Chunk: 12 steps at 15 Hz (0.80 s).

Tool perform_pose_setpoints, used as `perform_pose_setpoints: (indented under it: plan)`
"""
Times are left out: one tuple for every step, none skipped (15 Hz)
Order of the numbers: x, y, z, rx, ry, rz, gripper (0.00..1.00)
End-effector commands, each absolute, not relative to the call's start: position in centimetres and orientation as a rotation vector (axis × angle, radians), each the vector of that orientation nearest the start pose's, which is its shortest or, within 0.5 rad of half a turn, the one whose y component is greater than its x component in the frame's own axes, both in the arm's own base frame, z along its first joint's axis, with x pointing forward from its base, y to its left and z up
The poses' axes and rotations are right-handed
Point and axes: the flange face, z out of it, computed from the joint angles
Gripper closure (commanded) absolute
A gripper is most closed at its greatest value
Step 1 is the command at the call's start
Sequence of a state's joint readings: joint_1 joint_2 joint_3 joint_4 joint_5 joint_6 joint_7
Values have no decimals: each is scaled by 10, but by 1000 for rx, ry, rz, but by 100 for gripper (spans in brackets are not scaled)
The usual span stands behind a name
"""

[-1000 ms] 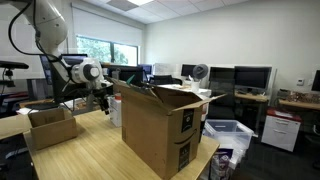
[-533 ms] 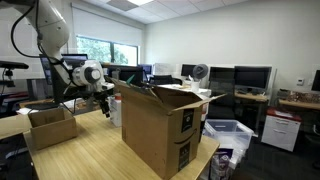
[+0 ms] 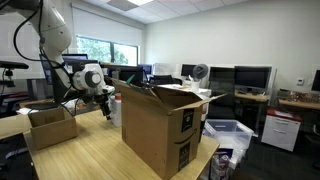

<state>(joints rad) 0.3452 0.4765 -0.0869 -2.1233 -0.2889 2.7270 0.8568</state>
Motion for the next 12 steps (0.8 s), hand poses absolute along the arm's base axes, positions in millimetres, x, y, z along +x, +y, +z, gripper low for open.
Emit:
perform_pose_setpoints:
  plan:
    - [563, 157, 190, -3138, 575, -356, 0]
    - [563, 156, 190, -3136, 582, -363, 0]
    - [563, 155, 189, -3135, 591, -369, 0]
    - [563, 154, 189, -3133, 606, -380, 0]
    - [563, 153, 189, -3131, 612, -385, 0]
    - [562, 153, 189, -3129, 626, -396, 0]
    - [562, 154, 189, -3130, 633, -402, 0]
    - [562, 155, 189, -3130, 635, -407, 0]
    - [562, 155, 188, -3131, 645, -415, 0]
    - [561, 156, 188, -3131, 649, -418, 0]
    - [560, 157, 187, -3129, 656, -421, 0]
    - [559, 158, 187, -3131, 657, -422, 0]
